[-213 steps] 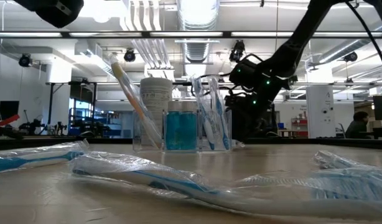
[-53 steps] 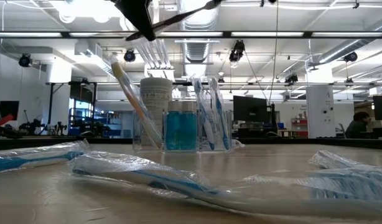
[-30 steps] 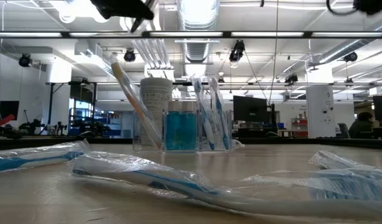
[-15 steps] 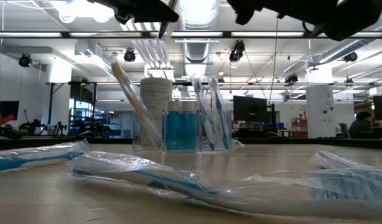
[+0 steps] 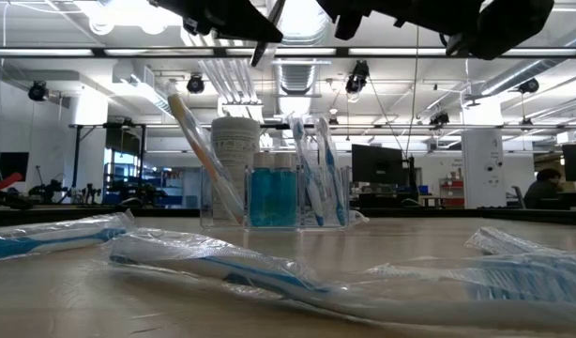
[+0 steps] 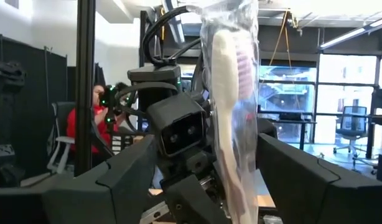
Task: Pick & Place toothbrushing station
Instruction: Put the purple toothbrush into the transparent organizer
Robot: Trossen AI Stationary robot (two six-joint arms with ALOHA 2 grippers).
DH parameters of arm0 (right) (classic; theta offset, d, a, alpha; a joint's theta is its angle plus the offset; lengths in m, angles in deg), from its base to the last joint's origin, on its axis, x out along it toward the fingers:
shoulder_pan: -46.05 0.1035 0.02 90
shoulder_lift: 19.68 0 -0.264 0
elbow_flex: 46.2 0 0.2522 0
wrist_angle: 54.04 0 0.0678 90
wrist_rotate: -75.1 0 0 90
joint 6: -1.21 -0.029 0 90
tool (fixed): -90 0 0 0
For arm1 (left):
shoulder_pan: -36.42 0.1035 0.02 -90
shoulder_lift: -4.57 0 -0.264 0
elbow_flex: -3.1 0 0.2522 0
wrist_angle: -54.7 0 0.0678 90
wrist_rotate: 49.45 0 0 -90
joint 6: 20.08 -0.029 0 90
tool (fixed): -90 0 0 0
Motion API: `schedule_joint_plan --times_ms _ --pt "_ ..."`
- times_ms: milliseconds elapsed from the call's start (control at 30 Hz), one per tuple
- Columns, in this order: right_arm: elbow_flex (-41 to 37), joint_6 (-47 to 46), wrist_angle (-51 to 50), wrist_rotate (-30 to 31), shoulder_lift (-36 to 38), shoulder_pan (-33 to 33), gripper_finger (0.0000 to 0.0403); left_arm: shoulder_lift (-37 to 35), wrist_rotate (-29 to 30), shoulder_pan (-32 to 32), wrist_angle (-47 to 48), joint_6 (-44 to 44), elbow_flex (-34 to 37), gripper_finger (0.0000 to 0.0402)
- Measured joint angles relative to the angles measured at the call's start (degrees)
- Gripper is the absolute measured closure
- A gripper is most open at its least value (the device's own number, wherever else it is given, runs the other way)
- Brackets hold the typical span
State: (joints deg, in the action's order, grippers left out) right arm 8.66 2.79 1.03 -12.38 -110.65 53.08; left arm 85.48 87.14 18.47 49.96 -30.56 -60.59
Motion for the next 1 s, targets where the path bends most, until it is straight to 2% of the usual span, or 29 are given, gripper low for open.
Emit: schedule_joint_plan --times_ms 233,400,733,867,1000 --pt "0.0 -1.0 0.0 0.0 0.1 -0.3 0.0182 -0.1 0.0 0.1 0.0 0.1 0.0 0.0374" --pt "0.0 -0.5 -0.7 0.0 0.1 -0.6 0.023 0.1 -0.4 0.5 0.1 0.2 0.0 0.0374" --pt "0.0 2.4 -1.4 0.2 0.1 -1.0 0.0376 0.1 -2.6 0.6 0.2 0.8 0.1 0.0374" --pt "0.0 3.6 -5.2 0.2 1.7 -1.2 0.0385 0.1 -4.0 0.4 0.4 0.7 0.2 0.0339" --pt "0.0 4.2 -14.1 0.4 5.9 -1.1 0.0387 -1.1 -4.0 -0.4 2.7 2.5 0.1 0.0292"
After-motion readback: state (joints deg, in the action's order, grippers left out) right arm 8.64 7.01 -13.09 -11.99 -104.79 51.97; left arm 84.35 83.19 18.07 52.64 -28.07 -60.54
